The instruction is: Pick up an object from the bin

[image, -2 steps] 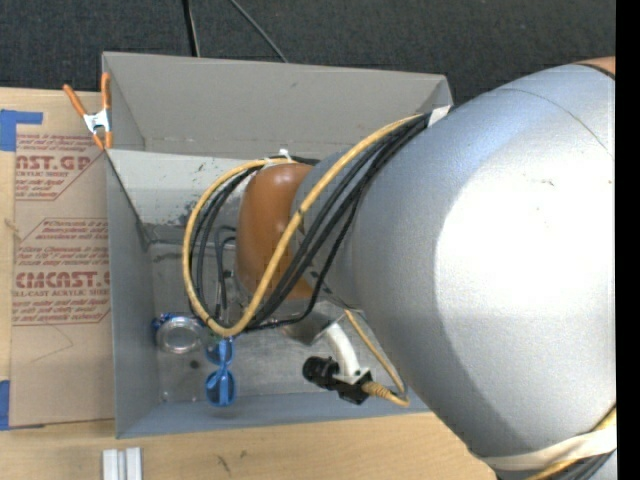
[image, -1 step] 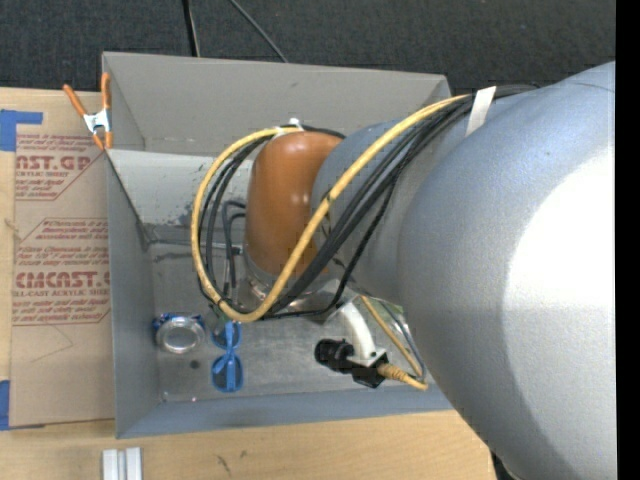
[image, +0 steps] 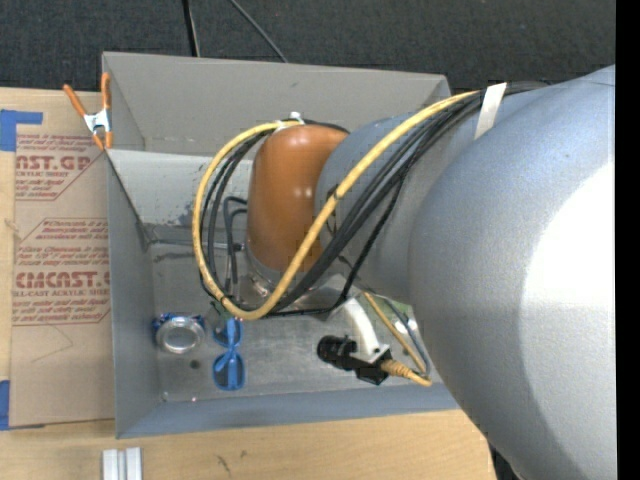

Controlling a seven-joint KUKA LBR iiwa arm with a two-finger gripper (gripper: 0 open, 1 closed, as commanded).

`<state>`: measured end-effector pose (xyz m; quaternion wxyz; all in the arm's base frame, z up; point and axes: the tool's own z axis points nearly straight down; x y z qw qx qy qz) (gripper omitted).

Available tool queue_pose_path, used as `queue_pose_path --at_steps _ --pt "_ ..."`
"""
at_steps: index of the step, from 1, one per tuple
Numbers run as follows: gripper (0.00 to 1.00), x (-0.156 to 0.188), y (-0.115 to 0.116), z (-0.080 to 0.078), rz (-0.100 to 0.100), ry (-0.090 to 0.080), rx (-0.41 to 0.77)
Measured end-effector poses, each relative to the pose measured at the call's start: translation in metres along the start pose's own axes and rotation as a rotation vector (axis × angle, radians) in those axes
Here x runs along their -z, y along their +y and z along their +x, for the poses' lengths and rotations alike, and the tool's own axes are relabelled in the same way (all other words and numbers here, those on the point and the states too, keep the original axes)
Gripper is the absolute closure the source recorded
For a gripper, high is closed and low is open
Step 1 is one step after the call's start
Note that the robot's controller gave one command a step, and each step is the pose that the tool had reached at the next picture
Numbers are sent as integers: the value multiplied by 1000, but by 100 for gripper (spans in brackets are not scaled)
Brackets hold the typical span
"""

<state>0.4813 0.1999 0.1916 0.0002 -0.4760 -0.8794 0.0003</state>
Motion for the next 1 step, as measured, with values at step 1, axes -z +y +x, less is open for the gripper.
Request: queue_pose_path --at_steps 1 --pt "100 -1 0 0 1 -1 2"
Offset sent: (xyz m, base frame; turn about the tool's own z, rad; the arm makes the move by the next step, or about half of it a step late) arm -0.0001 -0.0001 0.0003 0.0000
